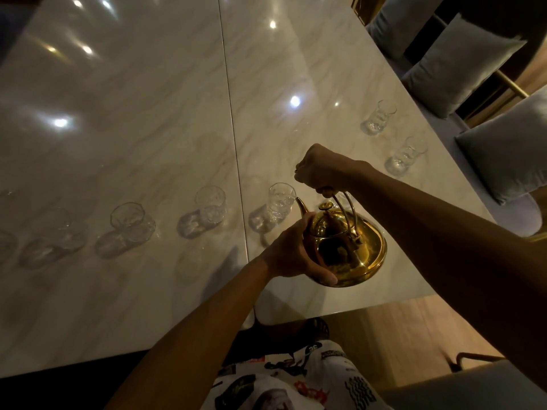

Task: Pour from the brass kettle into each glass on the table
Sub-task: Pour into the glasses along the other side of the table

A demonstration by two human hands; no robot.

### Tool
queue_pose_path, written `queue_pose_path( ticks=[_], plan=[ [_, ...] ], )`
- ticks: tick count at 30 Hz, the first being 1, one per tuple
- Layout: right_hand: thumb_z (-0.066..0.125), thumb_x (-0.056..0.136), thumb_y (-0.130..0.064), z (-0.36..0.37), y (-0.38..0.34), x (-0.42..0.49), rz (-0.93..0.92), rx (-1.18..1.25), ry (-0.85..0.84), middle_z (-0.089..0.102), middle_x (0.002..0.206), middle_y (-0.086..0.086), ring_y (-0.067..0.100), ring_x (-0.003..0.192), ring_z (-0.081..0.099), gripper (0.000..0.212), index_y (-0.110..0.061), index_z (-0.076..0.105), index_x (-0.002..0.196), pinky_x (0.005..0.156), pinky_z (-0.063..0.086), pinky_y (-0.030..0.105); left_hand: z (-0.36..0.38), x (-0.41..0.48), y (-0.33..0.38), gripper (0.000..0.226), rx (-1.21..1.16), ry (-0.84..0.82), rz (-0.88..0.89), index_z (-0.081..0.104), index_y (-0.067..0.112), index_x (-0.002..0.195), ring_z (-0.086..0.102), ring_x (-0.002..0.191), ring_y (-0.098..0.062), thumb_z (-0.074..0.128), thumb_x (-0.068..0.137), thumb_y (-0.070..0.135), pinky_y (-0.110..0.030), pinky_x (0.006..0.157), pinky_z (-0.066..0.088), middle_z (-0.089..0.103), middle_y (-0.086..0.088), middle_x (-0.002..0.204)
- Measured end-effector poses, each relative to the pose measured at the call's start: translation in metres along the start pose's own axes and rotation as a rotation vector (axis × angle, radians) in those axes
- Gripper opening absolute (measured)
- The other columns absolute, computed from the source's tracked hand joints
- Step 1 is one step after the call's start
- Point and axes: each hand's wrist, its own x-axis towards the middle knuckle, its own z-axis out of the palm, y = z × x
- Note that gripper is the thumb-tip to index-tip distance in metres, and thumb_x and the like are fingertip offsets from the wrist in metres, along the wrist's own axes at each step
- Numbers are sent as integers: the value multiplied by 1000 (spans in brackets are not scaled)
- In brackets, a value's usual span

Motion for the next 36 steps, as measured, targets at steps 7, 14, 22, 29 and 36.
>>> queue_pose_path(
  ticks=[7, 14, 22, 29, 36],
  plan=[
    [55, 94, -8, -1, -3, -8, -5, 17, 15, 50, 71, 15, 22, 51, 46, 27, 16, 61, 105, 44, 38, 28, -1, -2, 1, 106, 14, 1, 0, 38, 11, 145, 57, 132, -21, 98, 59, 19, -46, 101, 57, 56, -4, 142],
    [55, 93, -7, -1, 0, -12, -18, 32, 33, 52, 76, 17, 28, 60, 48, 29, 17, 61, 107, 46, 39, 30, -1, -3, 1, 106, 79, 13, 41, 39, 10, 145, 58, 131, -20, 100, 57, 13, -44, 102, 57, 57, -5, 141],
    [55, 94, -9, -3, 4, -22, -74, 22, 57, 52, 71, 18, 28, 54, 50, 30, 19, 61, 103, 46, 41, 32, 1, -4, 4, 108, 163, 12, 67, 39, 8, 143, 57, 128, -12, 101, 56, 16, -26, 102, 54, 55, 0, 140],
    [53, 94, -11, -6, 10, -30, -169, -65, 136, 54, 67, 8, 15, 48, 49, 28, 12, 61, 109, 41, 40, 24, 4, -3, 7, 110, 248, 47, 60, 38, 6, 144, 56, 130, -15, 101, 55, 22, -26, 106, 51, 55, -8, 143],
    [52, 98, -11, -2, 26, -40, -381, 17, 187, 60, 133, 16, 8, 64, 58, 40, 2, 51, 135, 47, 41, 5, 2, -7, 17, 117, 394, 99, 0, 25, 33, 145, 42, 134, -7, 100, 56, 31, -10, 109, 37, 48, -7, 149]
  ],
)
